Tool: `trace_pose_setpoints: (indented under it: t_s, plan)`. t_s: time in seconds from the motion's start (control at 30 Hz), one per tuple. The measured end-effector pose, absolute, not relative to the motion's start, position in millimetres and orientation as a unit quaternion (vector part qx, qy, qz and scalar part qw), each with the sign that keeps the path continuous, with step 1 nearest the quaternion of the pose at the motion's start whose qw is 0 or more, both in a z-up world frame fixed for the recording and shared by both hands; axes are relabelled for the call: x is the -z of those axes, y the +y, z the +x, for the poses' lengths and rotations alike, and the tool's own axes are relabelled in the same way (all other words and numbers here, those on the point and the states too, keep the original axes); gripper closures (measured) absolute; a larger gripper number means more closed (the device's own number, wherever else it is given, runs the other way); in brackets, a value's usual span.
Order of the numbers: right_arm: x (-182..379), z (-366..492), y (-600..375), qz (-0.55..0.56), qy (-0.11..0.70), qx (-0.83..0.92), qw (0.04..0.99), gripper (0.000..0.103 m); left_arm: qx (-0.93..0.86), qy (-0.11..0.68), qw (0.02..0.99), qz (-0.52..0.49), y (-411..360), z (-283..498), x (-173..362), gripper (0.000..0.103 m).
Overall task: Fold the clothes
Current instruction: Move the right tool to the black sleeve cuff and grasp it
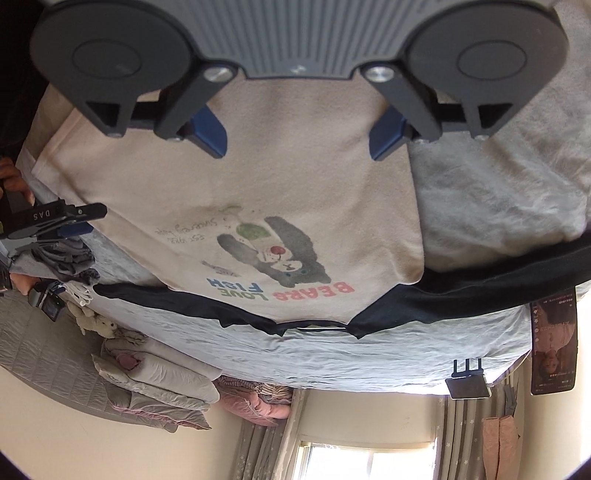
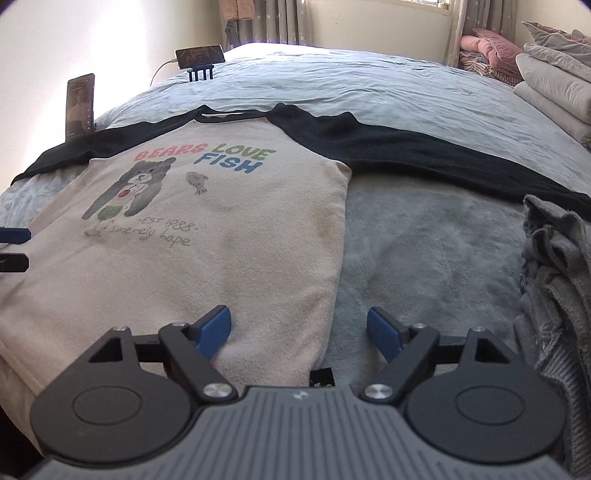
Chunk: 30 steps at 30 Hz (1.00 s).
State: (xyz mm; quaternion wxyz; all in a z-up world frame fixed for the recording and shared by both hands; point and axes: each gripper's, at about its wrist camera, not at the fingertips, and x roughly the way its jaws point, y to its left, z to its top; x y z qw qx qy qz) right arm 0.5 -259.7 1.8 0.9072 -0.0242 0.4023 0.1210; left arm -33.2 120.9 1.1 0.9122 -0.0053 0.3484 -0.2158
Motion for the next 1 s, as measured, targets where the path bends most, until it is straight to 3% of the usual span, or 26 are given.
trace_pose_setpoints:
  t_s: [0.5,0.73,1.0]
  plan:
    - [-54,67,-261,0.075,0.367,-0.054,0.926,0.011,0.121,0.310,0.939,-0.092,70,33,-67,0.001]
    - [-52,112,-255,0.079,0.365,-0.026,0.927,0.007,0.099,0.332,0.934,-0.092,52,84,-43,0.001]
    - [-12,148,-273,0.121,0.391,0.047,0.911,0.007,0.030,0.350,0.932,-0.093,66,125,10,0.001]
